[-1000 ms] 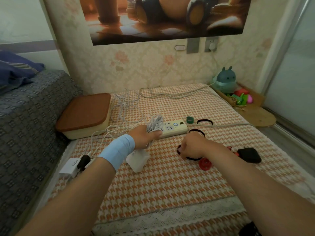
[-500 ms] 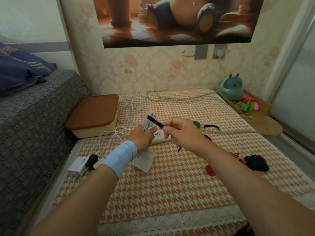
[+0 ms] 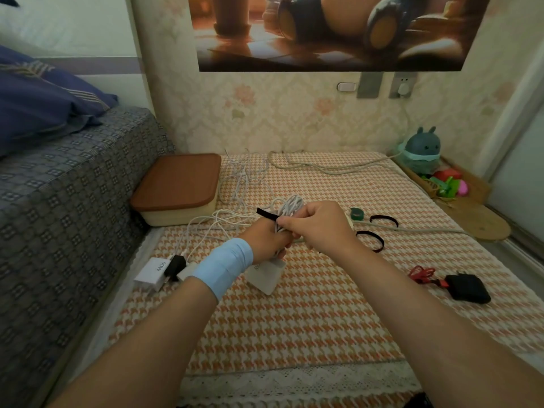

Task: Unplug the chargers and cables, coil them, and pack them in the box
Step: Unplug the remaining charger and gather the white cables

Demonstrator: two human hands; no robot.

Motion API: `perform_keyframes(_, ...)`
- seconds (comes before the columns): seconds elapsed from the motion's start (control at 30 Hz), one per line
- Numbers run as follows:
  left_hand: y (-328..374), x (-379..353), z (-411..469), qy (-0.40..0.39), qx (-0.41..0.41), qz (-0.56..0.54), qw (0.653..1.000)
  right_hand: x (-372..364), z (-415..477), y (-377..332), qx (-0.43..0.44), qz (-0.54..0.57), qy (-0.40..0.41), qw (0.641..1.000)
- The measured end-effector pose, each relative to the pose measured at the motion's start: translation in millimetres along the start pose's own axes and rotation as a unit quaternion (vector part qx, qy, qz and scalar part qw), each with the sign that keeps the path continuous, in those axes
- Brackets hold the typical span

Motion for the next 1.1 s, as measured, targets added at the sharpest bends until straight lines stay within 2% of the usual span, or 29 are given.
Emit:
perform_keyframes(0.1, 5.0, -4.6, -3.8, -0.055, -0.042, -0.012, 0.997, 4.0, -1.8, 3.0, -0.008, 0.003, -0.005, 1.000)
perform_keyframes(0.2, 4.4, -3.3, -7.5, -0.069, -0.052, -0.055, 0.995, 5.1, -2.1, 6.6, -0.021, 0.016, -0.003, 1.000)
perform_keyframes(0.27, 0.7, -0.4, -5.7, -0.050, -0.060, -0.044, 0.996, 4.5, -2.1, 6.4, -0.021, 0.021, 0.005, 1.000)
perform_keyframes(0.37, -11.9, 13.8, -0.5, 0.011, -0.026, -0.044, 0.999, 5.4, -2.1, 1.1, 0.008, 0.058, 0.018, 0.998)
perform_keyframes(0.5, -21.3, 19.7, 1.9, 0.043, 0.003, -0.067, 0.997, -8.6, -6.9, 1.1, 0.014, 0.074, -0.053, 0.996)
perform_keyframes(0.6, -13.5, 16.3, -1.4, 0.042, -0.025, -0.024, 0.999, -13.0, -7.1, 10.5, -0.023, 0.088, -0.061, 0.994)
perform_keyframes(0.77, 5.9, 6.7, -6.0, 0.004, -0.095, 0.021, 0.995, -12.9, -3.9, 20.3, -0.075, 0.055, -0.036, 0.995)
perform_keyframes(0.93, 5.4, -0.7, -9.2, -0.049, -0.093, 0.030, 0.994, -8.7, -4.1, 28.6, -0.111, 0.081, -0.011, 0.991)
perform_keyframes(1.0, -2.1, 0.4, -7.7, -0.036, -0.053, -0.030, 0.997, -6.9, -3.8, 29.6, -0.114, 0.081, -0.008, 0.990)
perform_keyframes(1.07, -17.4, -2.4, -5.0, -0.022, 0.046, -0.195, 0.979, -6.1, -3.8, 28.6, -0.114, 0.091, -0.008, 0.989)
perform_keyframes(1.1, -24.0, -4.2, -3.4, -0.010, 0.081, -0.242, 0.967, -6.4, -3.7, 27.6, -0.111, 0.098, -0.008, 0.989)
Point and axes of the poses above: each hand's wrist, its own z-axis towards the middle knuckle, its own x-axis out of the back of the hand, y = z × x, the point moved 9 cm from there along z, towards the middle knuckle, and after that the axes turned 13 degrees about z, right-handed, at the moved point
